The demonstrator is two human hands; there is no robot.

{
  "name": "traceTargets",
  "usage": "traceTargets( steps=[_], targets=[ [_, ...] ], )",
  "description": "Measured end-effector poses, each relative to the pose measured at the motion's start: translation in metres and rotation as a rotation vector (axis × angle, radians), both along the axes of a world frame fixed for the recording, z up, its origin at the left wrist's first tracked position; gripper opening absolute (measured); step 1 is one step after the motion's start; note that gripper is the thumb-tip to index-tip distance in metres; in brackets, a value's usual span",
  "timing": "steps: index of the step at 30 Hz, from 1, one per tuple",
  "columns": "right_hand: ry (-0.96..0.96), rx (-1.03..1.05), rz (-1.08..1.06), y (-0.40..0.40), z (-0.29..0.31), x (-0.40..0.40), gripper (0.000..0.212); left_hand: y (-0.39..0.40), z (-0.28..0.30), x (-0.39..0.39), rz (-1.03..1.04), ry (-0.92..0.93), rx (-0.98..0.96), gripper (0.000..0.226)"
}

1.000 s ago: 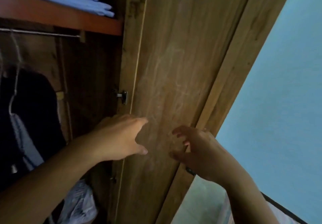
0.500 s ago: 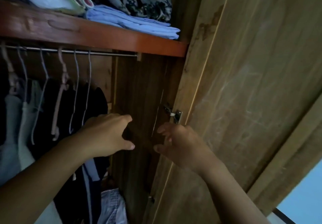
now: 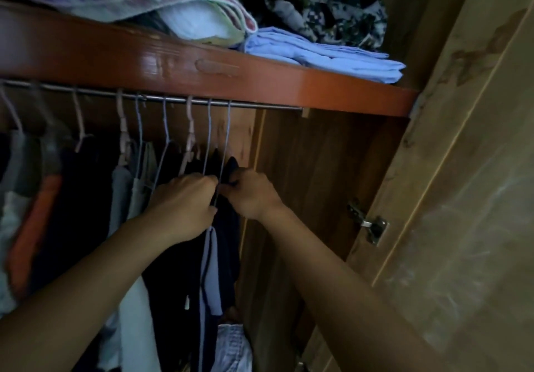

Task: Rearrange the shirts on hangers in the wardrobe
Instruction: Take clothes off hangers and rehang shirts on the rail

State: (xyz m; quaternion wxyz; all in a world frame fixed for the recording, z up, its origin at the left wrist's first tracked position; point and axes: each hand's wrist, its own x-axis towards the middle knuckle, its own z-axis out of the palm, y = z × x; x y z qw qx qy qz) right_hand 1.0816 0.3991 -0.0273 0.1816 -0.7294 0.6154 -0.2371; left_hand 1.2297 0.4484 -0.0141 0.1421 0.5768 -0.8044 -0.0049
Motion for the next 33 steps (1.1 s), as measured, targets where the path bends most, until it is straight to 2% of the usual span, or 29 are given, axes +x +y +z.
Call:
traceTargets(
  steps=[4, 7, 13, 17, 23, 29, 33],
  targets=[
    [-0.325, 0.180, -0.033, -0.044, -0.008, 0.019, 0.020, -0.017, -0.002, 0.008, 0.017, 0.052, -0.007, 0.035],
    [-0.450, 0.170, -0.079, -0.064, -0.015, 0.026, 0.013, -0.023, -0.003, 0.012, 0.038, 0.069, -0.002, 0.033],
    [-0.513, 0.135, -0.129, -0.084, -0.022, 0.033, 0.013, -0.033, -0.009, 0.018, 0.072, 0.127, 0.010, 0.032],
    [-0.495, 0.090, -0.156, -0.088, -0.015, 0.032, 0.007, -0.036, -0.012, 0.015, 0.069, 0.183, -0.029, 0.042],
    [-0.432, 0.082, -0.265, -0.083, 0.002, 0.021, 0.016, -0.036, -0.011, 0.009, 0.043, 0.217, -0.078, 0.055],
    [-0.599, 0.165, -0.255, -0.078, 0.020, 0.002, 0.009, -0.040, -0.007, 0.010, 0.017, 0.233, -0.089, 0.057],
    [-0.695, 0.061, -0.281, -0.067, 0.030, -0.009, 0.023, -0.042, -0.008, 0.006, 0.020, 0.234, -0.070, 0.057]
  ],
)
